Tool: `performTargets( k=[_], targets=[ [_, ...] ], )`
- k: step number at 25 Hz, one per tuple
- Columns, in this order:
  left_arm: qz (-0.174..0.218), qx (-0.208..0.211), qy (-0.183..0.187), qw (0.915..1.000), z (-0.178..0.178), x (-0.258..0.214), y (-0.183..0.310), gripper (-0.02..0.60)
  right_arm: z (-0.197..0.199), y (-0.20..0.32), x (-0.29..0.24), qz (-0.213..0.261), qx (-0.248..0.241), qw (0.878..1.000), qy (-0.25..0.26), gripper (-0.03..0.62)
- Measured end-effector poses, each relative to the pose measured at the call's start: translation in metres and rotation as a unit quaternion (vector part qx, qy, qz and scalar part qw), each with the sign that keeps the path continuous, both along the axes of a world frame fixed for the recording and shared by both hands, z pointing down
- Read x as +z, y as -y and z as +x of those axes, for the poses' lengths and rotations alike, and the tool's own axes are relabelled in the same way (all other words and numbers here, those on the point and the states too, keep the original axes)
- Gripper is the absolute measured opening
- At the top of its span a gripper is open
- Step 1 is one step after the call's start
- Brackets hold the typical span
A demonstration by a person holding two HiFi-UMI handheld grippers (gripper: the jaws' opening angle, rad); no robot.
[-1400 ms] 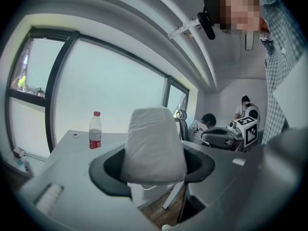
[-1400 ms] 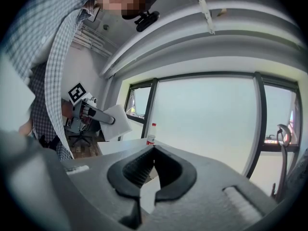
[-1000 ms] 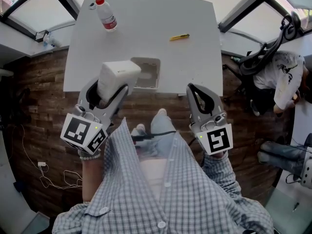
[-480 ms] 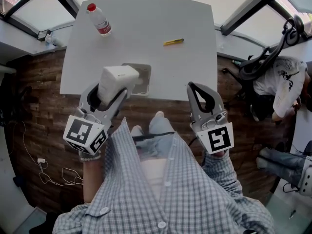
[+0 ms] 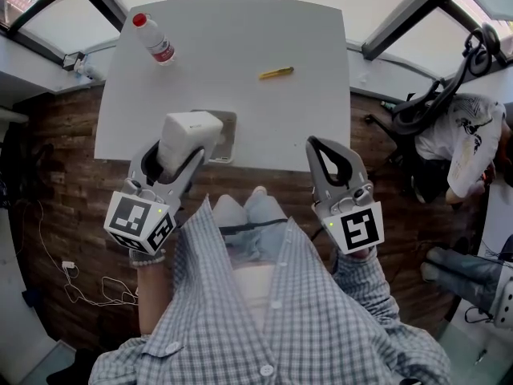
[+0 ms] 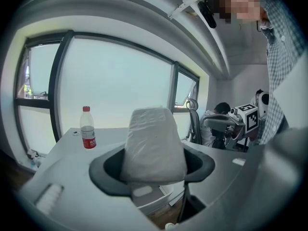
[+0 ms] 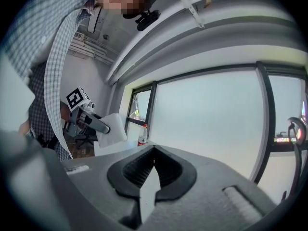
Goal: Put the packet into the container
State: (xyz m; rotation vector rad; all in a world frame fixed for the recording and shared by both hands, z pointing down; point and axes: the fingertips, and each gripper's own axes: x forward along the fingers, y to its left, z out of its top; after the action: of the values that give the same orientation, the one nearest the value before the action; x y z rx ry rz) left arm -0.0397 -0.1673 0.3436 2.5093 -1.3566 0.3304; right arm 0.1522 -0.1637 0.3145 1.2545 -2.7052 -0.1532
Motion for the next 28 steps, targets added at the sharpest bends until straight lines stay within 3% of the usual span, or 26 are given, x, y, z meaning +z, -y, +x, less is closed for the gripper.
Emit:
performTargets(
  k=[14, 28],
  targets=[
    [-0.026, 0.042, 0.03, 0.9984, 0.006, 0.019, 0.014, 0.278, -0.007, 0.006, 0.004, -0.016, 0.021, 1.0, -0.001, 0.002],
    [-0.068, 0.097, 0.061, 0.9912, 0.001, 0.065, 0.031, 0.278, -0.028, 0.013, 0.019, -0.035, 0.048, 0.998, -0.023, 0.002]
  ],
)
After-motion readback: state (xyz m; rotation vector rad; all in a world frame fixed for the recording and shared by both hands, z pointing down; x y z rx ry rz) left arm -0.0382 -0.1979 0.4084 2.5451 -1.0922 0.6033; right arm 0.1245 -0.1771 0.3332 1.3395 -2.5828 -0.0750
